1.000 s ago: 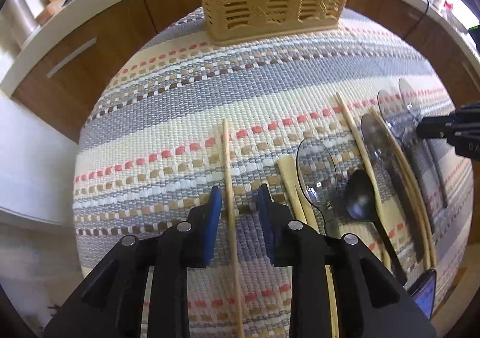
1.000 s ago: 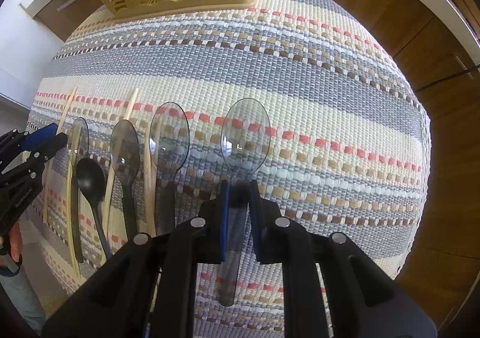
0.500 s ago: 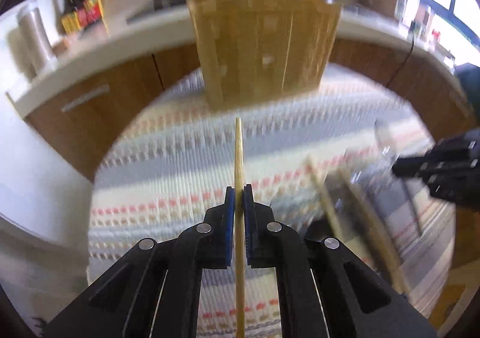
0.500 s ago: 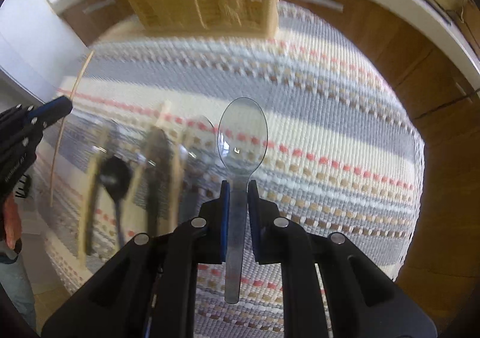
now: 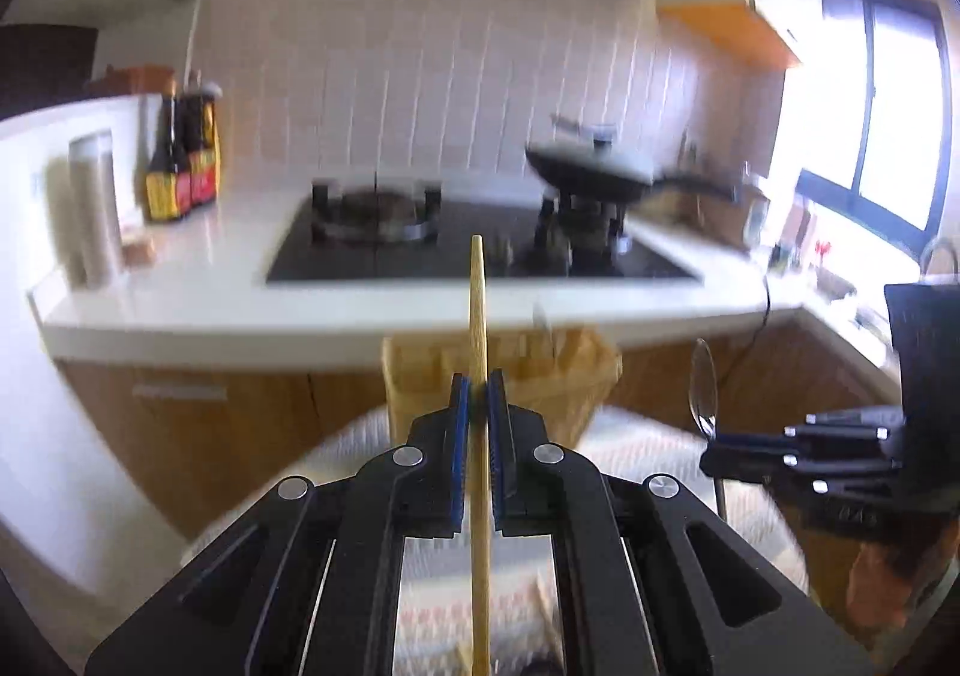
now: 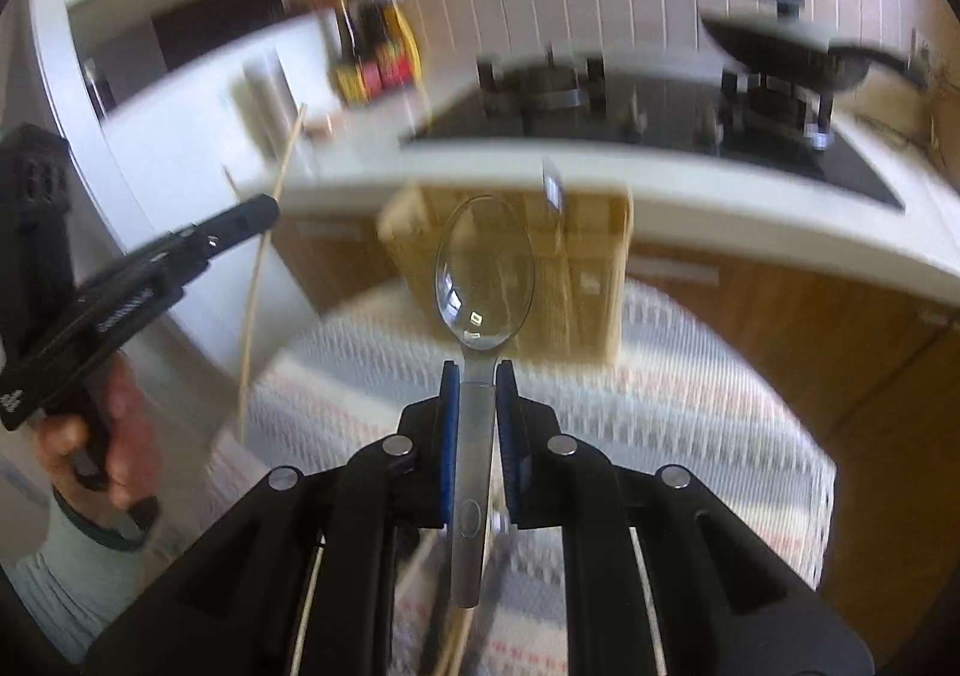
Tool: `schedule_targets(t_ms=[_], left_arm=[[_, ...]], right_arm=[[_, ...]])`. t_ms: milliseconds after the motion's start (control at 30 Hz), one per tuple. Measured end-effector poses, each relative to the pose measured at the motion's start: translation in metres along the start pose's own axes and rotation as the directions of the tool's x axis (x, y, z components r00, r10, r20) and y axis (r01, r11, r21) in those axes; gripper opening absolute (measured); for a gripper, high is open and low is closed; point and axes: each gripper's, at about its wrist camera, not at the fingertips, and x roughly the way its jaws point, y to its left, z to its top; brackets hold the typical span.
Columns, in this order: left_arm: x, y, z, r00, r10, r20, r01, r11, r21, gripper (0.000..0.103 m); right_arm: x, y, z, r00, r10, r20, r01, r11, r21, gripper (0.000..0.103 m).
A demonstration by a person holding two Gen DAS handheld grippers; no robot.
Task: Organize utensils
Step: 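Lift the chopstick and spoon and release both into the tan caddy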
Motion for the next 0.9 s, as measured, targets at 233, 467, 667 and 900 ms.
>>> schedule_targets(t_ms=[233, 467, 667, 900], left_arm=[[0.022, 0.021, 0.048, 0.982, -0.048, 0.184, 0.067, 0.993, -0.096, 0.004], [0.065, 0.033, 0.074, 0.958, 0.0, 0.288, 0.038, 0.991, -0.125, 0.004], [0.1, 0.036, 0.069, 0.952, 0.046, 0.302, -0.013, 0.994, -0.11, 0.004], [0.127, 0.045, 0.049, 0.957, 0.029, 0.29, 0.006, 0.993, -0.121, 0.004]], right_arm=[[0.0, -0.014, 0.056, 0.974, -0.06, 0.218, 0.05, 0.997, 0.052, 0.01], [0.034, -0.035, 0.102, 0.93, -0.194, 0.312, 0.171, 0.98, 0.099, 0.01], [0.063, -0.057, 0.109, 0.906, -0.24, 0.35, 0.207, 0.97, 0.129, 0.01], [0.099, -0.061, 0.092, 0.882, -0.303, 0.36, 0.277, 0.953, 0.125, 0.011]])
